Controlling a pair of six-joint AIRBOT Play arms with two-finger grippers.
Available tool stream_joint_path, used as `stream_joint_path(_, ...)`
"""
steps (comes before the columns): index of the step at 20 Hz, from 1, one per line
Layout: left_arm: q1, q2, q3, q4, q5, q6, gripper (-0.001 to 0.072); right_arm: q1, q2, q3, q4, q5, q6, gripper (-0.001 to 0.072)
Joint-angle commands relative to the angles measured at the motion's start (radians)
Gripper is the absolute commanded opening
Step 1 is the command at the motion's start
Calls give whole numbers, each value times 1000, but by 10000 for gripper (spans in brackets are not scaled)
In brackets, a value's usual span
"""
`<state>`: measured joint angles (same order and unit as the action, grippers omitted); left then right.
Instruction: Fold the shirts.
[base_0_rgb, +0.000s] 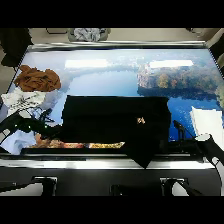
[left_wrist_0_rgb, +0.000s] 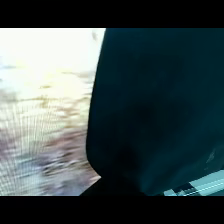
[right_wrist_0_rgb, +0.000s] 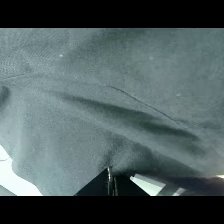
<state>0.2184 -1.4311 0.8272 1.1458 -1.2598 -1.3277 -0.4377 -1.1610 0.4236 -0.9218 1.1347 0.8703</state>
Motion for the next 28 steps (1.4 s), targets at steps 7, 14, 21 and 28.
stream_joint_path(7,0,172,111,-13,5,53,20,1,84,249,-31,157,-70,40)
stream_joint_path(14,-43,-22,426,-14,27,-14,19,1,-106,546,95,43,-36,40)
stream_joint_path(21,-58,-406,851,-28,-56,-106,21,141,-494,922,106,-97,89,41)
stream_joint_path(28,-58,-557,919,-36,-37,-119,179,179,-621,985,90,-85,89,59)
